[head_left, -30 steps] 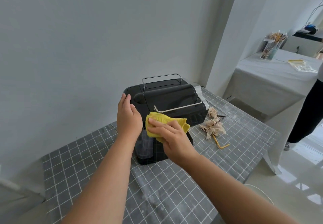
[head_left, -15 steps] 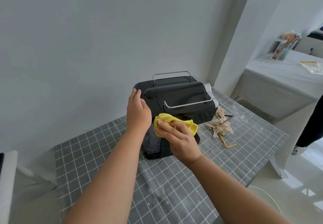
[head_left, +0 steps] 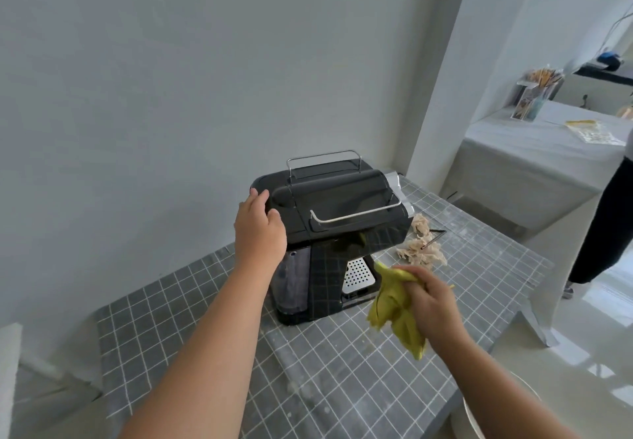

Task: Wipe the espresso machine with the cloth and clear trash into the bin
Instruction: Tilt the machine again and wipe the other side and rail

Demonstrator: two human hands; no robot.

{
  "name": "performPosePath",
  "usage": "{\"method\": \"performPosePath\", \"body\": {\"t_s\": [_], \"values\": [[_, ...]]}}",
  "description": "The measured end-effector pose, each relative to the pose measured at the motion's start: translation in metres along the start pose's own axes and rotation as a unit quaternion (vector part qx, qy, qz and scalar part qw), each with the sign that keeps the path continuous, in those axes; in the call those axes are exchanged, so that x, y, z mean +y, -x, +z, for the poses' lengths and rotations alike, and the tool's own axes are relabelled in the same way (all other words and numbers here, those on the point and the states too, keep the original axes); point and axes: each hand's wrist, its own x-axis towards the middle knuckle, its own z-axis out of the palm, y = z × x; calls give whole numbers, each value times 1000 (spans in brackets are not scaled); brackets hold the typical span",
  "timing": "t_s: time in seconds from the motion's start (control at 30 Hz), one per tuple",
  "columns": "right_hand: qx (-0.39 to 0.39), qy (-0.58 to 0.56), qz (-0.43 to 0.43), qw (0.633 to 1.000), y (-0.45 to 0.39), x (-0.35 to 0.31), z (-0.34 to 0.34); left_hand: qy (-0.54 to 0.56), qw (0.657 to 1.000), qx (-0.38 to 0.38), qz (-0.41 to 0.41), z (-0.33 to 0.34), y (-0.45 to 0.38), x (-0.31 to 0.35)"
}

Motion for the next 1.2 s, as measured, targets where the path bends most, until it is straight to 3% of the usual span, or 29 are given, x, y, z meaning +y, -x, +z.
{"method": "performPosePath", "body": {"t_s": [0.1,0.2,0.27,0.47,0.6,0.7,0.8,0.9,1.0,1.2], "values": [[39,-70,-17,997,-18,-54,-21,32,999,12,39,1,15,16],[71,-55,-78,993,-54,-111,-43,76,992,38,91,5,44,37],[47,-28,-118,992,-85,-147,-52,119,988,50,88,9,62,48],[-79,162,-225,957,-195,-207,-31,256,964,11,-74,26,91,73],[-149,248,-206,935,-251,-211,9,371,896,-62,-235,42,95,100],[-240,365,-223,871,-267,-214,31,458,839,-50,-291,54,90,117],[-294,473,-290,778,-271,-211,55,483,821,-2,-305,66,87,126],[-322,560,-291,705,-271,-197,76,506,802,56,-313,72,86,131],[-328,582,-307,677,-286,-186,93,533,774,114,-321,73,79,133],[-355,588,-318,653,-297,-177,103,531,769,144,-325,78,68,136]]}}
